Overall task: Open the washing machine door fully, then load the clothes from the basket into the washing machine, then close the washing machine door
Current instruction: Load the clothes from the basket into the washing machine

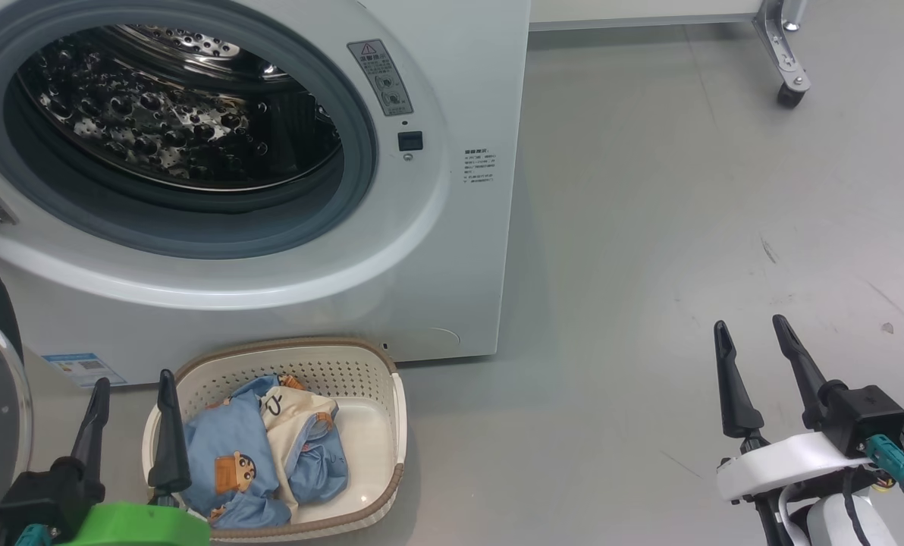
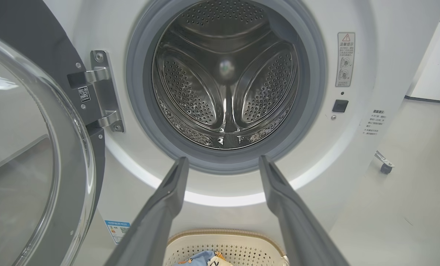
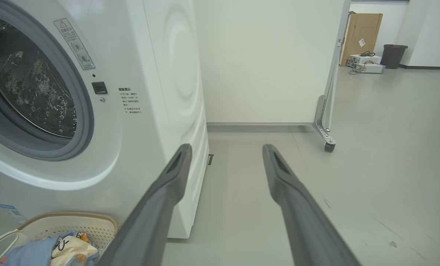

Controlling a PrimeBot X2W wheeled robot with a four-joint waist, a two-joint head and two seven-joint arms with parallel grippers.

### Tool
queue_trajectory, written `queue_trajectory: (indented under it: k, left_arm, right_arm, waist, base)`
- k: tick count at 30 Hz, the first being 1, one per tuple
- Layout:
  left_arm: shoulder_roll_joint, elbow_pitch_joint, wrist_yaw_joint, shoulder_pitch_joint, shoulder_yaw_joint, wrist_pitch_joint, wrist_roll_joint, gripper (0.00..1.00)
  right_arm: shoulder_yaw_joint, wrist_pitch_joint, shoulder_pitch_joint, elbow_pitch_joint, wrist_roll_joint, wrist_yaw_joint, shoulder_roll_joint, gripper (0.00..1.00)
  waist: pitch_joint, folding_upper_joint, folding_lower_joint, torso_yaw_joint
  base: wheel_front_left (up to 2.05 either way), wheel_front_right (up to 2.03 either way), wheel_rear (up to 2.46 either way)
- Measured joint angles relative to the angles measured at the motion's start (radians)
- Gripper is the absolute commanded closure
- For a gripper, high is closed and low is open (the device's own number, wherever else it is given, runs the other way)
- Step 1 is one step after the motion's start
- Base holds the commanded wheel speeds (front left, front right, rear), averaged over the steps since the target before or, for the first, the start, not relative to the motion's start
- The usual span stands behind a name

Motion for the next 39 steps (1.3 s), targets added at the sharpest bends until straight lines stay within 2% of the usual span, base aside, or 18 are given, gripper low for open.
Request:
queue_trajectory:
  k: [25, 39]
  left_arm:
    - [0.0, 0.013, -0.001, 0.0, -0.024, 0.0, -0.002, 0.0]
    - [0.001, 0.042, -0.001, 0.001, -0.074, 0.0, -0.023, 0.0]
  right_arm:
    - [0.002, 0.0, 0.0, 0.006, 0.003, 0.0, 0.0, 0.0]
    - [0.011, 0.0, 0.0, 0.005, 0.006, 0.0, 0.0, 0.0]
  waist:
    - [-0.011, 0.0, 0.0, 0.005]
    - [0.063, 0.0, 0.0, 0.006]
  base:
    - [0.0, 0.0, 0.0]
    - [0.0, 0.0, 0.0]
